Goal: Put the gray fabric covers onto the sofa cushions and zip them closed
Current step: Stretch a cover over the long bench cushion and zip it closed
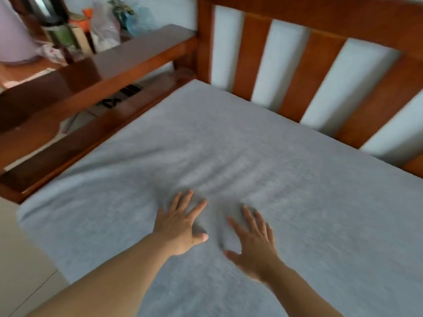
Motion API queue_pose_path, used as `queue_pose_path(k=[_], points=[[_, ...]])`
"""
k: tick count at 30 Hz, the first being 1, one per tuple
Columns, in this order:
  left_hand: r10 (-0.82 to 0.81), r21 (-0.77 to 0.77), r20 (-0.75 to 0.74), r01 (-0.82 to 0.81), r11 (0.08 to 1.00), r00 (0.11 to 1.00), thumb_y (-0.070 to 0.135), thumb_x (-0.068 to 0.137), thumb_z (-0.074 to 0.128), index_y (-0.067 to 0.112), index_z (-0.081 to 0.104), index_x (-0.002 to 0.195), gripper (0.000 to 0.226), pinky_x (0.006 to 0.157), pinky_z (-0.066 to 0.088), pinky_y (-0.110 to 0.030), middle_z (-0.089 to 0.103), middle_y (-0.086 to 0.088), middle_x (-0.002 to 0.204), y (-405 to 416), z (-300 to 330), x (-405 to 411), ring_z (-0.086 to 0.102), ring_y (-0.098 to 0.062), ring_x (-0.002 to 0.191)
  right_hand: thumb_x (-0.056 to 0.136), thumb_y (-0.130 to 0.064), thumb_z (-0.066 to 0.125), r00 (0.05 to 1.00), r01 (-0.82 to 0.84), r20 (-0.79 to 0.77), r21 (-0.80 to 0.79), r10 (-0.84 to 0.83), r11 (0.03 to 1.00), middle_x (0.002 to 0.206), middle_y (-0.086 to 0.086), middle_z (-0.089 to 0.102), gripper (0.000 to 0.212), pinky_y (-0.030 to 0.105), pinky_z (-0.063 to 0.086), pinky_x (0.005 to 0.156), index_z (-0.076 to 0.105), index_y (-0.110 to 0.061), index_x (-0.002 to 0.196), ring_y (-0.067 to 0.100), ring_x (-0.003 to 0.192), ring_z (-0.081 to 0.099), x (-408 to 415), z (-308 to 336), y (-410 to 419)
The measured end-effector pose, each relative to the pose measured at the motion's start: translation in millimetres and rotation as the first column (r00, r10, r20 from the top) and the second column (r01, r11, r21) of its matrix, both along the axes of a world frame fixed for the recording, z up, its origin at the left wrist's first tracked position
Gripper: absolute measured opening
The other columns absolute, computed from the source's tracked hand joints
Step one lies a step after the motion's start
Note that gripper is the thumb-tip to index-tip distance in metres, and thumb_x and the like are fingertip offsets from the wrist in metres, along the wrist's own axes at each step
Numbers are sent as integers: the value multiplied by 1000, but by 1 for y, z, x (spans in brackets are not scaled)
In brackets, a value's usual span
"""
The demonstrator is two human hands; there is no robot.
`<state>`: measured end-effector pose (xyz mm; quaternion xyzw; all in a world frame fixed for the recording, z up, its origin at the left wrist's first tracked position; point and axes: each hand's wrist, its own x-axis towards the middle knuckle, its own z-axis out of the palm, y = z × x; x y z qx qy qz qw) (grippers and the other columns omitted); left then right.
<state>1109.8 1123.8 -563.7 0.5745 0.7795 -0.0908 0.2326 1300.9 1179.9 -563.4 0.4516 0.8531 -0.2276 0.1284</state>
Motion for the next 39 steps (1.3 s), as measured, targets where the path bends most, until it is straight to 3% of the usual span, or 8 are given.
queue_pose_path(k=[6, 11, 14, 17, 21, 29, 33, 39], points=[[124, 10, 38, -125, 992, 992, 62, 88, 47, 42, -7, 148, 83, 113, 10, -54, -28, 0, 155, 7, 5, -81, -19, -24, 144, 88, -54, 52, 986, 166, -15, 30, -165, 986, 157, 0, -20, 80, 45, 7, 116, 5, -35, 150, 27, 144, -13, -83, 4, 31], [-6, 47, 69, 3, 999, 998, 65, 85, 47, 46, -7, 146, 83, 115, 4, -55, -29, 7, 154, -23, -8, -121, -22, -19, 143, 91, -60, 38, 999, 1, 48, 9, -2, 1000, 151, 0, -35, 79, 51, -8, 115, -15, -43, 146, 28, 138, -32, -135, -6, 4], [-40, 84, 21, 38, 996, 999, 62, 85, 51, 42, 1, 148, 83, 114, 8, -54, -21, 5, 157, -21, 2, -139, -10, -24, 145, 92, -57, 42, 995, -99, 0, 28, 99, 995, 154, -2, -28, 78, 47, -6, 115, -9, -40, 148, 27, 141, -25, -157, 3, -2], [112, 78, -57, -107, 991, 992, 70, 74, 58, 34, -6, 150, 105, 113, 9, -60, -21, -5, 156, -10, 7, -164, -9, -33, 144, 90, -44, 54, 994, -103, -31, 96, 106, 990, 158, -2, -13, 77, 43, 6, 116, 7, -33, 150, 26, 145, -9, -180, 12, 14], [259, -72, -9, -259, 963, 966, 83, 59, 58, 35, -29, 143, 130, 108, 3, -66, -40, -9, 148, -8, -7, -195, -30, -36, 138, 89, -41, 56, 993, -105, -46, 124, 112, 987, 159, 0, -11, 82, 48, 9, 117, 3, -31, 151, 29, 145, -7, -225, 9, 43], [192, -69, -11, -192, 979, 981, 87, 73, 22, 36, -40, 134, 102, 108, -7, -65, -53, -4, 137, -51, -16, -180, -42, -29, 132, 90, -65, 13, 972, -233, 13, 193, 235, 953, 151, 0, -34, 73, 51, -16, 113, -22, -33, 146, 27, 135, -36, -224, -28, -14], [152, -110, 32, -148, 983, 988, 84, 75, 30, 33, -40, 135, 105, 107, -9, -65, -56, -3, 135, -100, -10, -139, -46, -28, 128, 93, -61, 20, 963, -264, 15, 258, 270, 929, 158, 11, 13, 73, 52, 9, 109, 18, -16, 151, 32, 144, 4, -173, -32, -62], [71, -94, 114, -60, 994, 991, 58, 90, 43, 38, -25, 143, 89, 115, -1, -58, -48, 2, 143, -144, 1, -88, -41, -29, 133, 86, -49, 39, 960, -278, 19, 214, 280, 936, 147, 13, 37, 64, 48, 29, 105, 39, -16, 141, 34, 130, 36, -121, -22, -115]])
